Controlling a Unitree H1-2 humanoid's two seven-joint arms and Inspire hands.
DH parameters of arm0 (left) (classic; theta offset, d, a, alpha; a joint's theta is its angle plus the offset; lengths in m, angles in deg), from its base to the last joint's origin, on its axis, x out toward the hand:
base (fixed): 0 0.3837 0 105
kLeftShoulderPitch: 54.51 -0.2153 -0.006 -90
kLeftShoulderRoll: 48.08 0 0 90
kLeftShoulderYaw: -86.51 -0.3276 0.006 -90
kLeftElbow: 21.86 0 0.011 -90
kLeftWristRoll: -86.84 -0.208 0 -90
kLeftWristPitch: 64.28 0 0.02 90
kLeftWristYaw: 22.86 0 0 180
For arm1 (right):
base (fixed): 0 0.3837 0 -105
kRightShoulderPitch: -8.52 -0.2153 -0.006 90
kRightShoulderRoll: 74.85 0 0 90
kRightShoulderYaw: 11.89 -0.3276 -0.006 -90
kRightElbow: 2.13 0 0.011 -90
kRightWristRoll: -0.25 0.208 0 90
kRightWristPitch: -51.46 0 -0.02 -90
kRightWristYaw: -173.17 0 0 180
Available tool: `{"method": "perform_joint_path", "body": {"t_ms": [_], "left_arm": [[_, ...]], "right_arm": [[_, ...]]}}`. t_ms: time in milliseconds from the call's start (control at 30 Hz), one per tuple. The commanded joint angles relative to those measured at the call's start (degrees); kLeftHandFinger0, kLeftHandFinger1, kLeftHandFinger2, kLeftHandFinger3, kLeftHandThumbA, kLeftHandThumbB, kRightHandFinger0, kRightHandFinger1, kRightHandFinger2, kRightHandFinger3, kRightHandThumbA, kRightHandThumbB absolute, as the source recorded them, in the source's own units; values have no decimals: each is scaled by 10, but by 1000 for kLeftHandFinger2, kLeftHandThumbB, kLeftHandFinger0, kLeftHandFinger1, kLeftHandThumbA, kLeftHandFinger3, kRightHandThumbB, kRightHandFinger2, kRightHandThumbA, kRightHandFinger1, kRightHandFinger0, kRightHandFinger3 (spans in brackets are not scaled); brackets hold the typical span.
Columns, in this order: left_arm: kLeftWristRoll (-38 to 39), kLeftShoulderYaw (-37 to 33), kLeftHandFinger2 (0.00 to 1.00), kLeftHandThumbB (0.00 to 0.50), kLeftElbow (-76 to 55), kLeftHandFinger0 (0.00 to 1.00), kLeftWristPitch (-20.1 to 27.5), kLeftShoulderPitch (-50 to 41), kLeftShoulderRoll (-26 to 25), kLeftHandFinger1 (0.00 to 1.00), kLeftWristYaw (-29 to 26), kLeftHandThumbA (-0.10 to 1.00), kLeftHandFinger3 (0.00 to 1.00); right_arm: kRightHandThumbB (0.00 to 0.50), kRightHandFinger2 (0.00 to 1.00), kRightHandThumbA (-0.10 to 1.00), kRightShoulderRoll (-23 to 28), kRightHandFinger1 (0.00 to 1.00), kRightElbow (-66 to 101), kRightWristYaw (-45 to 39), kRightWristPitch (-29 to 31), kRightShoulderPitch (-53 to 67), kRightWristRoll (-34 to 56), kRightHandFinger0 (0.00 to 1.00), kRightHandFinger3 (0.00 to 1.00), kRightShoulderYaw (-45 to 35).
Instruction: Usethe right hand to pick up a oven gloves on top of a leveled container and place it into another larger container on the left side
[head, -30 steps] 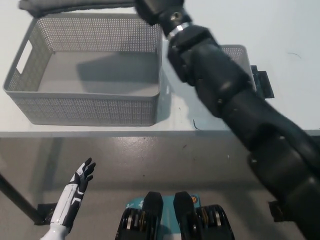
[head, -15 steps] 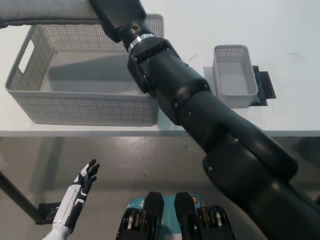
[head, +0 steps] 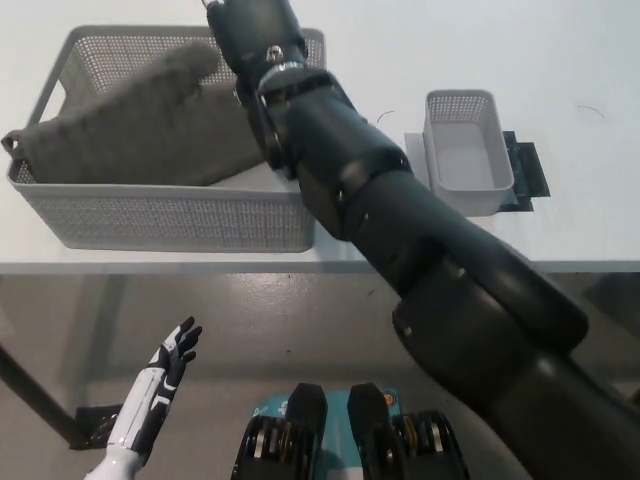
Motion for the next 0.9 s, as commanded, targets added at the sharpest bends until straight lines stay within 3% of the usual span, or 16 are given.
{"method": "perform_joint_path", "body": {"t_ms": [0,167,267,300,400,500,600,700,800,867], "left_arm": [[5,-2,1000,500,-12,1000,15,6,-11,1000,7,1000,1000],[-2,-3,1000,500,-10,1000,16,7,-12,1000,6,1000,1000],[2,-3,1000,500,1,1000,23,16,-13,1000,7,1000,1000],[5,-3,1000,500,4,1000,23,19,-14,1000,8,1000,1000],[3,-3,1000,500,2,1000,23,17,-15,1000,6,1000,1000],[0,-1,1000,500,-2,1000,23,17,-16,1000,5,1000,1000],[-5,0,1000,500,-3,1000,23,16,-17,1000,3,1000,1000],[-4,-1,1000,500,-4,1000,23,16,-16,1000,4,1000,1000],[-1,-1,1000,500,-1,1000,23,18,-14,1000,4,1000,1000],[-1,-1,1000,500,0,1000,23,18,-15,1000,4,1000,1000]], "right_arm": [[500,1000,1000,33,1000,58,-147,7,-75,110,1000,1000,-66],[500,1000,974,88,1000,201,-271,32,-76,243,1000,1000,-177],[459,1000,936,121,1000,425,-307,-14,-30,311,1000,1000,-228],[439,1000,998,130,1000,480,-309,-23,-22,312,1000,1000,-230],[396,1000,1000,159,1000,682,-300,-55,21,322,1000,1000,-248],[410,1000,1000,184,1000,811,-289,-68,52,337,1000,1000,-275],[387,1000,1000,199,1000,932,-275,-92,85,365,1000,1000,-314],[370,1000,1000,224,1000,1030,-264,-87,135,384,1000,1000,-337],[304,1000,1000,251,1000,1130,-253,-67,199,427,1000,1000,-356],[318,1000,1000,255,1000,1184,-240,-72,238,456,1000,1000,-370]]}}
